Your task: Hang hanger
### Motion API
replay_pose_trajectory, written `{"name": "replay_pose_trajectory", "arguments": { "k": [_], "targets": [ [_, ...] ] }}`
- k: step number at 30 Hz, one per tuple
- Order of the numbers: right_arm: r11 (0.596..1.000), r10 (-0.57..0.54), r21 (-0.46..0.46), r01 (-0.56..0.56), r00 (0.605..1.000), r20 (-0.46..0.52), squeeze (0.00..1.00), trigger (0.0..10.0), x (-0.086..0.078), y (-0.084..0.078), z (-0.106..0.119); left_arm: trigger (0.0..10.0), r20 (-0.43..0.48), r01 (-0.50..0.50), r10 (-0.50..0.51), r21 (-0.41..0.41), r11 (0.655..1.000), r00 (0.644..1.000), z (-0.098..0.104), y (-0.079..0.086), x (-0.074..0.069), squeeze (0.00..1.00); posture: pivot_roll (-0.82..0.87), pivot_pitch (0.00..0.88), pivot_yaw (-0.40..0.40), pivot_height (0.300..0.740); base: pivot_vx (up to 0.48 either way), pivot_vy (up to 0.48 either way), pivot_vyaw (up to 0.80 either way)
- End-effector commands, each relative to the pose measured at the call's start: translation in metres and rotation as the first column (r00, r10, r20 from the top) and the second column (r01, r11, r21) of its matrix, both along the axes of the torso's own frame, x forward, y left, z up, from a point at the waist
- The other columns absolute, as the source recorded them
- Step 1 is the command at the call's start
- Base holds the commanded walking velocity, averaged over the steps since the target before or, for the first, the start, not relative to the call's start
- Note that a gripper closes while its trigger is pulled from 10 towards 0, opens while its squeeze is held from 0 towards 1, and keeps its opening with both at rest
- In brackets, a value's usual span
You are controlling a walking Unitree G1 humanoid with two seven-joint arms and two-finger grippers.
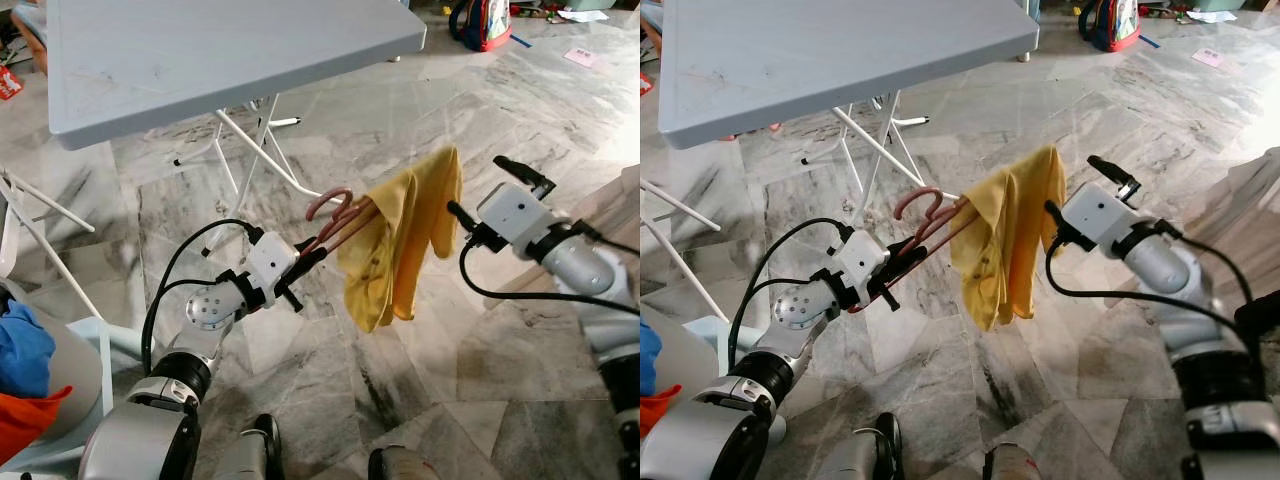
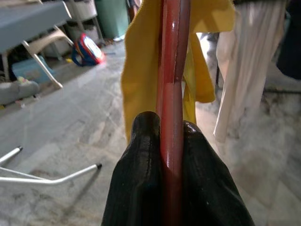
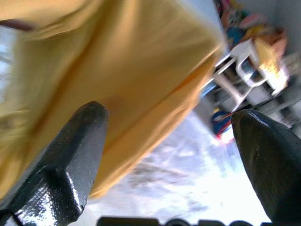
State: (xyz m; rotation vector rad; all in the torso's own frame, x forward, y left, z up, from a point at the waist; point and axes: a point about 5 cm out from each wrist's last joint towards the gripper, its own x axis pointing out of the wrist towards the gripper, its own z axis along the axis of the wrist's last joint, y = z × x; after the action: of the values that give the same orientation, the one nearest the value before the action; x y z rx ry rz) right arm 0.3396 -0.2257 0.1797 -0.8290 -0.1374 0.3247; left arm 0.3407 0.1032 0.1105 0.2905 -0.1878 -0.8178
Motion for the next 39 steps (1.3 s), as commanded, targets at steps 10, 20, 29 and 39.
{"name": "replay_pose_trajectory", "arguments": {
  "k": [10,20,29,39],
  "targets": [
    [0.968,-0.007,0.246,0.04,0.991,-0.136,1.0,10.0,-0.022,0.019,-0.038,0.0,0.001,-0.045,0.045,-0.16,0.986,0.999,0.017,-0.008,0.007,0.0,-0.19,0.227,0.041,0.74,0.0,0.0,0.0],
    [0.895,0.022,0.441,0.066,0.981,-0.193,0.0,10.0,-0.022,0.051,-0.047,0.0,0.0,0.044,-0.045,-0.216,0.975,0.999,0.023,-0.028,0.003,0.0,-0.19,0.225,0.048,0.74,0.0,0.0,0.0],
    [0.895,-0.082,0.42,0.153,0.98,-0.182,0.0,10.0,-0.01,0.056,-0.049,0.0,0.014,0.142,-0.142,-0.242,0.96,0.99,0.025,-0.042,-0.007,0.0,-0.18,0.225,0.041,0.74,0.0,0.0,0.0],
    [0.854,-0.239,0.433,0.29,0.956,-0.17,0.0,10.0,0.012,0.048,-0.047,0.0,0.035,0.264,-0.264,-0.263,0.928,0.964,0.034,-0.049,-0.024,0.0,-0.16,0.221,0.039,0.74,0.0,0.0,0.0]
  ]
}}
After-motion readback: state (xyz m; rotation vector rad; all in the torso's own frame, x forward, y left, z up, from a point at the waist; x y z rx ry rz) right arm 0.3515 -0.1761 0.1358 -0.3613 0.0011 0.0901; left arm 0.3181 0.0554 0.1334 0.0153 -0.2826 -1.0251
